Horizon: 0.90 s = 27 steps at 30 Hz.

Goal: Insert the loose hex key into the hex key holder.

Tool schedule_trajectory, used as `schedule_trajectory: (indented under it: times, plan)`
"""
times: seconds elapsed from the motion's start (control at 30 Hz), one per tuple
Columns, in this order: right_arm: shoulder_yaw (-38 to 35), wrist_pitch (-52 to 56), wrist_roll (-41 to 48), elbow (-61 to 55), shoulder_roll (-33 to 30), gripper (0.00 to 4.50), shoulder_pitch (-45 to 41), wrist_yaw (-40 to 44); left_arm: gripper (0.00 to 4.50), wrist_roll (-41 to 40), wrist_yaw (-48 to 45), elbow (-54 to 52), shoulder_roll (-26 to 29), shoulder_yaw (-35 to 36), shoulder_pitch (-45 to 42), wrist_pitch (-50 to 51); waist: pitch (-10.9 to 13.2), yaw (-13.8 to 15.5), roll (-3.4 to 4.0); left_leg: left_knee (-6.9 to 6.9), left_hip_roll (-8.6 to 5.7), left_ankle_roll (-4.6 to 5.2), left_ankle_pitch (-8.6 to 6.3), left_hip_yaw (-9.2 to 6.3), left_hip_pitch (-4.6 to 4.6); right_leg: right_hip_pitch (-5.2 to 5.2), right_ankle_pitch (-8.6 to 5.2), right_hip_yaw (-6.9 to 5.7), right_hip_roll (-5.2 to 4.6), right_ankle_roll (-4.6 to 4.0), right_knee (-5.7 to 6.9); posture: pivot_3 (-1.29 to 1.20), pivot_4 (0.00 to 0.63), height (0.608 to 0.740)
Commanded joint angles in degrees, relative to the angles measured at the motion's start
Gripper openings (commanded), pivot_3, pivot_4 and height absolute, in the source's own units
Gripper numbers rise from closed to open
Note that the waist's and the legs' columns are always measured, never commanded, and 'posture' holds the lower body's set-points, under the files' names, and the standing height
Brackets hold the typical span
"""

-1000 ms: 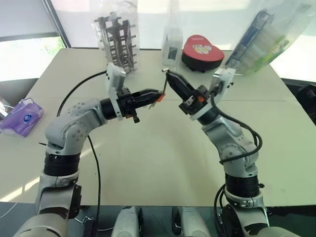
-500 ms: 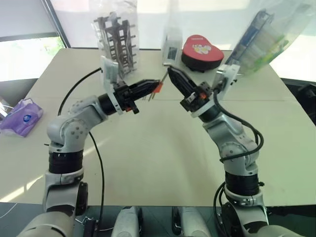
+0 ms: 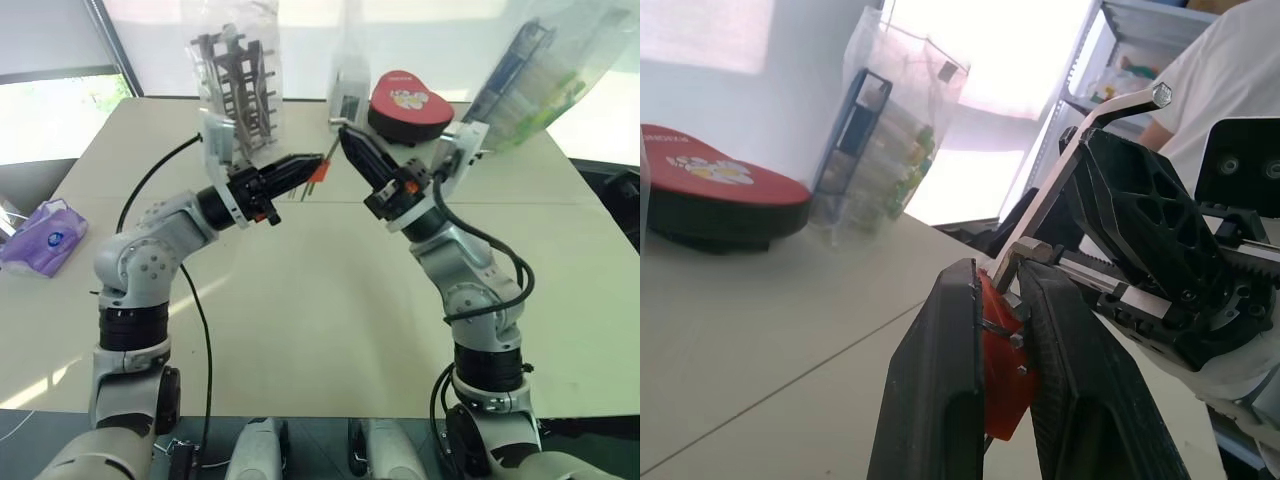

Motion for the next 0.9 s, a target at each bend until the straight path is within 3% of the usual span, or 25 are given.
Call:
schedule_trajectory:
  times: [0.03,0.07,0.23,0.57,0.9]
  plan:
    - [0.38,0.12,1.03,-2.25,0.37,0.70,-1.35,0.08,0.23,-0.95,0.53,-2.08,0.07,0.54,-0.98,-0.24,0.00,-0.02,0.00,0.00,0.00,0.00,0.00,0.00,0.00,0.00,0.00,0.00,0.00,0.00,0.00,0.00,0.150,0.740]
    - [0.35,0.17,1.02,-2.27,0.37,0.93,-1.33,0.02,0.23,-1.03,0.56,-2.11,0.01,0.55,-0.98,-0.19,0.00,-0.03,0.00,0.00,0.00,0.00,0.00,0.00,0.00,0.00,0.00,0.00,0.00,0.00,0.00,0.00,0.150,0.740]
    - [0.23,0.42,1.15,-2.37,0.28,3.36,-1.28,-0.24,0.23,-1.41,0.84,-2.16,-0.24,0.63,-1.03,0.01,0.00,0.02,0.00,0.00,0.00,0.00,0.00,0.00,0.00,0.00,0.00,0.00,0.00,0.00,0.00,0.00,0.150,0.740]
    - [-6.29,2.02,3.49,-4.12,-5.72,3.36,6.55,-0.32,0.23,-2.56,2.91,-1.44,-2.94,0.86,0.13,0.46,0.00,0.26,0.00,0.00,-0.01,0.00,0.00,0.00,-0.01,0.05,0.00,0.00,-0.01,0.00,-0.10,0.00,0.150,0.740]
    - [-13.94,2.53,3.60,-9.93,-11.84,3.36,19.73,-3.43,0.23,-2.09,5.44,14.06,-17.57,-3.44,-0.69,3.24,0.01,0.21,-0.02,0.00,-0.04,0.02,-0.01,-0.03,0.03,0.11,0.00,-0.01,0.02,0.00,-0.13,0.00,0.150,0.740]
